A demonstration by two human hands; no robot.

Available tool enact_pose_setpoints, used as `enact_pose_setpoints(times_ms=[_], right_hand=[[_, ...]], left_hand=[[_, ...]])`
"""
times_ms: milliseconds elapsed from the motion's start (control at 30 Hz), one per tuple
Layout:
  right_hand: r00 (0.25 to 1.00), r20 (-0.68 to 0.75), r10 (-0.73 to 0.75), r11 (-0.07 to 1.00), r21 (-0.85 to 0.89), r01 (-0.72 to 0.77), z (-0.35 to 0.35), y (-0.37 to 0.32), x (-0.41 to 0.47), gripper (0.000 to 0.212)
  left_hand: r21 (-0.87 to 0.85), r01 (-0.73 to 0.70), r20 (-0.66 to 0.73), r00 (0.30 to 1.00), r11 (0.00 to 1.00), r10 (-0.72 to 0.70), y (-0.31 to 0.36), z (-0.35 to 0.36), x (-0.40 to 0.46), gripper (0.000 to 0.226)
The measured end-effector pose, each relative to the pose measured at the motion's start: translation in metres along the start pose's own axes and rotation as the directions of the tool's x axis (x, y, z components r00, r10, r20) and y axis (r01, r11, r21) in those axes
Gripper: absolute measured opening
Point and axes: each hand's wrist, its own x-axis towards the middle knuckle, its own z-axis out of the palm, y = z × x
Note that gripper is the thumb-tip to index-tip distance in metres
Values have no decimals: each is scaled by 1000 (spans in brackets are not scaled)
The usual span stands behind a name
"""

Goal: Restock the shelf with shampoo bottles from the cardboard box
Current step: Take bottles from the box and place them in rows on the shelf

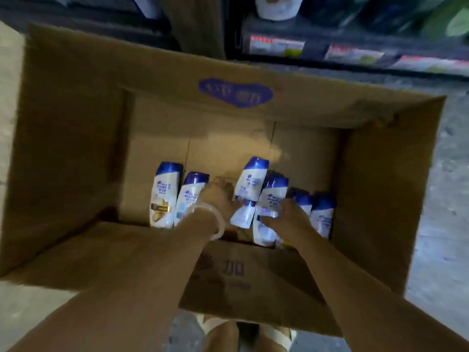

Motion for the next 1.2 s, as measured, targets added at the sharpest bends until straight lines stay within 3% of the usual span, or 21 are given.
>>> enact_pose_setpoints(times_ms=[100, 200, 367, 467, 533, 600, 667, 767, 833, 933, 1000, 1067, 1200], right_hand=[[990, -90, 111, 994, 15, -110, 21, 2, 24, 67], [965, -221, 142, 985, -62, -160, 44, 1, 26, 79], [940, -315, 135, 990, 86, -113, 60, 1, 34, 88], [939, -343, 23, 997, 80, 5, 60, -3, 45, 78], [946, -324, 6, 996, 82, 22, 59, -7, 53, 71], [956, -291, 44, 990, 141, -3, 54, -9, 58, 67], [972, -218, 88, 952, 305, -18, 40, -6, 58, 63], [996, -19, 86, 795, 604, -57, 3, 0, 41, 56], [999, 33, 41, 739, 672, -53, -28, -1, 19, 44], [996, 22, -89, 662, 748, 43, -74, -14, -32, 33], [982, -1, -188, 617, 778, 119, -107, -30, -79, 32], [956, -21, -294, 564, 803, 191, -141, -49, -133, 36], [908, -83, -410, 509, 805, 303, -218, -86, -252, 40]], left_hand=[[-113, -26, -31, 999, 993, 23, 2, 26, 35, 55], [-95, -25, -138, 990, 995, 12, 6, 46, 48, 64], [-74, 69, -142, 987, 995, -79, 1, 46, 61, 62], [-178, 70, -290, 949, 982, -120, -15, 36, 64, 59], [-264, 40, -366, 920, 964, -138, -24, 36, 61, 57], [-319, 31, -340, 929, 947, -145, -27, 38, 56, 56], [-395, 43, -249, 957, 918, -152, -25, 37, 48, 52], [-561, 52, -124, 981, 826, -146, -19, 20, 24, 36], [-657, 77, -43, 989, 750, -139, -11, -2, 0, 32], [-749, 57, -14, 995, 660, -101, 16, -45, -49, 44], [-764, -3, -54, 997, 645, -60, 42, -79, -89, 44], [-772, -97, -118, 993, 628, 9, 71, -115, -134, 31], [-756, -260, -224, 965, 600, 136, 140, -189, -235, 27]])
